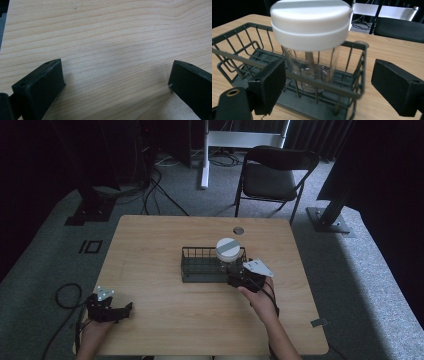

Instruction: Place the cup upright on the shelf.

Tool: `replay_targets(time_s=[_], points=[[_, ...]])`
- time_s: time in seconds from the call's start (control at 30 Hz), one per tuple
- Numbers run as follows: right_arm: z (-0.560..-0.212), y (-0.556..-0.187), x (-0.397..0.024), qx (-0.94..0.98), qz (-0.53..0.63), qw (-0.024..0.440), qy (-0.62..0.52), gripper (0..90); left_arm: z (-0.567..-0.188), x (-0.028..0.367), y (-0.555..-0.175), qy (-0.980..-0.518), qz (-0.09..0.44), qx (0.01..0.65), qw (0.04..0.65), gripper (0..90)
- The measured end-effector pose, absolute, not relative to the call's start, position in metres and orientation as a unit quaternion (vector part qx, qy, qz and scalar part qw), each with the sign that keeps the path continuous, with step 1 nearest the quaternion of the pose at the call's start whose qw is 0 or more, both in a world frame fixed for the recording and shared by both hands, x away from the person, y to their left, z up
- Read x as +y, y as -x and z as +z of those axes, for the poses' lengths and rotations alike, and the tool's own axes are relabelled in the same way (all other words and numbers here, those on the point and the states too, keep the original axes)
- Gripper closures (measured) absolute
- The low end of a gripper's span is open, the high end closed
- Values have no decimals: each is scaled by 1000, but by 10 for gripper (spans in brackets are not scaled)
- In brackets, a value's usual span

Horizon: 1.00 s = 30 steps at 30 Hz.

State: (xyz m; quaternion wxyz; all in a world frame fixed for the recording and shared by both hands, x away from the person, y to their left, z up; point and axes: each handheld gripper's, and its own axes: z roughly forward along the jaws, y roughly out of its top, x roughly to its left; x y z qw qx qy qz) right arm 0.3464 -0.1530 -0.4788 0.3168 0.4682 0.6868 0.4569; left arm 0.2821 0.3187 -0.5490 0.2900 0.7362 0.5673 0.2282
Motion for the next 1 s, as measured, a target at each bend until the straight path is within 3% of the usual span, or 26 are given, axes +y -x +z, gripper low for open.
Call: replay_targets(time_s=[1.0], points=[[-524,-323,-219,690,404,309,-515,123,-549,319,-282,-737,228,567,290,2]])
